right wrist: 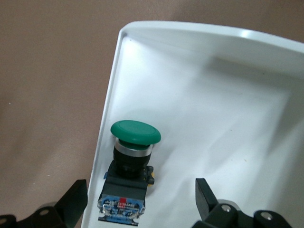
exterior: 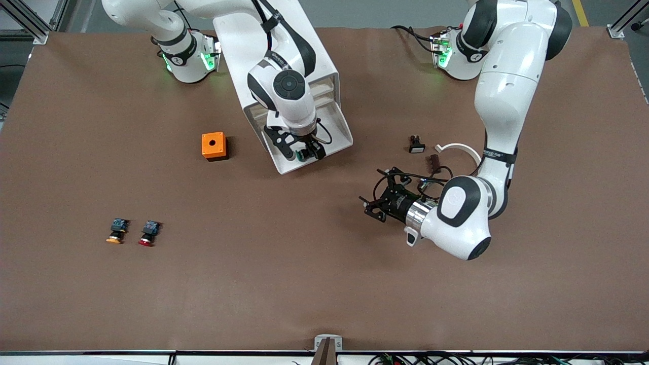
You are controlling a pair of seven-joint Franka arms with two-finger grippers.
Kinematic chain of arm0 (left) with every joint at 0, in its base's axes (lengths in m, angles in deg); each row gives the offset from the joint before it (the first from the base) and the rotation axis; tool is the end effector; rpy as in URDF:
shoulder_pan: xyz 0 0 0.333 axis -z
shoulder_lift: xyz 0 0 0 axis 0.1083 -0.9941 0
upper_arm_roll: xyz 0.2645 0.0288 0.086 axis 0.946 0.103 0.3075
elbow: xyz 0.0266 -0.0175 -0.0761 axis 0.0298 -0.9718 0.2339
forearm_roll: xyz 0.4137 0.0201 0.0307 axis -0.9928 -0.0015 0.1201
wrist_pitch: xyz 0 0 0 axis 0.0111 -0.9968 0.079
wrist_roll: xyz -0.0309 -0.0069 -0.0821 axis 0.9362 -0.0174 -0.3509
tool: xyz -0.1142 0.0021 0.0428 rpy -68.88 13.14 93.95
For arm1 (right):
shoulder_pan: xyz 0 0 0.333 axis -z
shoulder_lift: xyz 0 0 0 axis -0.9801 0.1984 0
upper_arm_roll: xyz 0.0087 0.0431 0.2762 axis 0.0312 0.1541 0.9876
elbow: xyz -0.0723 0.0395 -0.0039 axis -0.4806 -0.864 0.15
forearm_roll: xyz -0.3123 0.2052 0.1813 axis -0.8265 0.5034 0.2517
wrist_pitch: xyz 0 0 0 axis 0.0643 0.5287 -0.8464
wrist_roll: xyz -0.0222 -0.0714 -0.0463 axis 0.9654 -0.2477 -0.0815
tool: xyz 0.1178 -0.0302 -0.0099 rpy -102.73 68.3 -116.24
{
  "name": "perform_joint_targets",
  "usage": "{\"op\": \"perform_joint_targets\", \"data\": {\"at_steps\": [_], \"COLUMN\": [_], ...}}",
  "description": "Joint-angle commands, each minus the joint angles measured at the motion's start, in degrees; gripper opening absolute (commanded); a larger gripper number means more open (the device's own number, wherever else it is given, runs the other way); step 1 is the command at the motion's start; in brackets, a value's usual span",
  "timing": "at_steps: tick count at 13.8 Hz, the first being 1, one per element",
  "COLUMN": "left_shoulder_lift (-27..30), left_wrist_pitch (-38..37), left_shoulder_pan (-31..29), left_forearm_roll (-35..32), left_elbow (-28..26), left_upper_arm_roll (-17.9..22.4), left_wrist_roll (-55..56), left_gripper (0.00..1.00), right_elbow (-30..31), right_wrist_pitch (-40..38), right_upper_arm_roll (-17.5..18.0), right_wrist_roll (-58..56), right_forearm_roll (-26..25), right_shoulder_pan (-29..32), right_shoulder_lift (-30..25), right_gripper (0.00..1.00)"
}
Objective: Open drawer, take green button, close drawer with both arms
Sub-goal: 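Grasp the green button in the drawer with the right gripper and lift it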
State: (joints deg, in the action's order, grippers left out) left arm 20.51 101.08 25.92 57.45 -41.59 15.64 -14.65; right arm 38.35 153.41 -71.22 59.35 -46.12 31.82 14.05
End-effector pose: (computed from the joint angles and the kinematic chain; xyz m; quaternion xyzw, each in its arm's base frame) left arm 0.6321 -0.3124 0.2045 0.7700 0.4409 -0.4447 0.1225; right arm 0.4148 0.4661 0.2129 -0.8964 0.4413 0.0399 0.0130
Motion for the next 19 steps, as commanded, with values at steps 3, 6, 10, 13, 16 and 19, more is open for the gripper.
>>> {"op": "perform_joint_targets", "data": {"at_steps": [3,6,10,13,16,19], "left_shoulder_lift": [2.9,3.6,5.7,7.3,8.3,8.4], "left_wrist_pitch": [5.3,10.3,12.0,12.8,14.2,18.8], "left_shoulder_pan": [2.3,3.8,3.8,3.8,5.1,7.8], "left_forearm_roll": [-4.3,-8.0,-9.9,-13.8,-16.9,-23.9], "left_elbow": [-0.9,-0.9,-0.9,-0.9,-1.0,-1.3], "left_upper_arm_roll": [1.0,1.0,1.2,1.1,1.0,1.0], "left_wrist_roll": [-6.1,-7.2,-11.0,-11.1,-12.6,-13.0], "left_gripper": [1.00,1.00,1.00,1.00,1.00,1.00], "right_elbow": [1.6,1.1,-2.7,-9.0,-13.8,-17.4], "right_wrist_pitch": [-0.1,-1.0,-4.3,-11.6,-17.1,-20.3], "right_upper_arm_roll": [-0.4,-0.4,-0.7,-0.7,-0.7,-0.7], "right_wrist_roll": [0.9,0.5,0.8,-1.0,-10.0,-22.7], "right_forearm_roll": [0.2,0.2,0.1,0.0,0.0,0.1], "right_shoulder_pan": [-0.3,-0.1,0.4,3.3,8.5,14.5], "right_shoulder_lift": [-1.9,-2.1,-2.4,-2.6,-3.3,-3.3], "right_gripper": [0.40,0.07,0.00,0.00,0.00,0.00]}}
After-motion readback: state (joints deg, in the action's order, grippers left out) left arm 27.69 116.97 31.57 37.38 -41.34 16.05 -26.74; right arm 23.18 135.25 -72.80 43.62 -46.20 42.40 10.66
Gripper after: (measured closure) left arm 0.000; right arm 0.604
